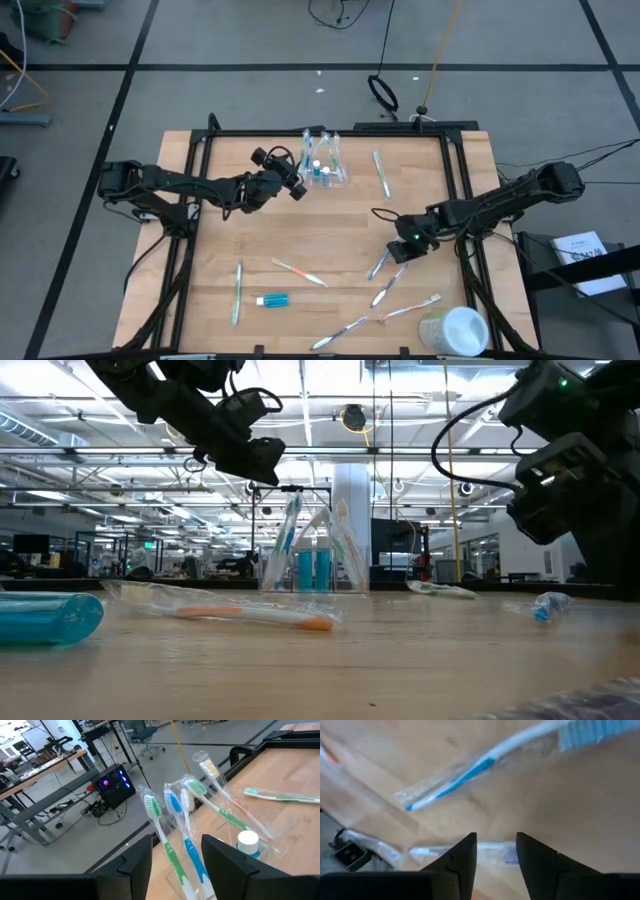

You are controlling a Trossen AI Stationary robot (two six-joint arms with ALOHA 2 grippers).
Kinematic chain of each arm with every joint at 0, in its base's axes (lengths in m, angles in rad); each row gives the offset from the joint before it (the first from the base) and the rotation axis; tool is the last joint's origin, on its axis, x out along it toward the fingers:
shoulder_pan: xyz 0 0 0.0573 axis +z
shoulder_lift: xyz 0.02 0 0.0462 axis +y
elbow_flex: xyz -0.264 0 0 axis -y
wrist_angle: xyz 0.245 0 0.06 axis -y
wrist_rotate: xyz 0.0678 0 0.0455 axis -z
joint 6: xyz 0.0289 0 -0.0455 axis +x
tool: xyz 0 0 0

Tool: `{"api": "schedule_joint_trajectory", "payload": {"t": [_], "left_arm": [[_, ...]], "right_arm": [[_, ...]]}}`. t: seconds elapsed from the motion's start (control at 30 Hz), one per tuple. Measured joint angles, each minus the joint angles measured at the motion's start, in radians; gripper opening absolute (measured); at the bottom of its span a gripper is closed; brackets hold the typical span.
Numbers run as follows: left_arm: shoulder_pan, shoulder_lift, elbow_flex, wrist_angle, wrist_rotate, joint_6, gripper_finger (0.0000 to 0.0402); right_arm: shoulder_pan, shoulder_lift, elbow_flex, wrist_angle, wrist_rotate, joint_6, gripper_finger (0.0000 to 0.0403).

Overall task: Pick & Place toothbrushing station
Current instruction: Put the violet toothbrush into the transparent organizer

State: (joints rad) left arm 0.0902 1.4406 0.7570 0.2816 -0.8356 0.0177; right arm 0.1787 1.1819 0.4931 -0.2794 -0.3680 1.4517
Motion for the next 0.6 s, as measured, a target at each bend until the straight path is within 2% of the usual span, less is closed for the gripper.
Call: {"api": "schedule_joint_trajectory", "payload": {"t": [0.27,0.43,0.6], "left_arm": [[0.0,0.0,0.0,-0.001,0.0,0.002,0.0177],[0.0,0.0,0.0,-0.001,0.002,0.003,0.0177],[0.0,0.0,0.0,-0.001,0.031,0.0,0.0177]], "right_arm": [[0.023,-0.116,0.0,0.014,-0.006,0.005,0.0132],[0.119,-0.185,0.0,0.025,0.037,0.044,0.0132],[0.239,-0.158,0.0,0.02,0.106,0.194,0.0132]]}}
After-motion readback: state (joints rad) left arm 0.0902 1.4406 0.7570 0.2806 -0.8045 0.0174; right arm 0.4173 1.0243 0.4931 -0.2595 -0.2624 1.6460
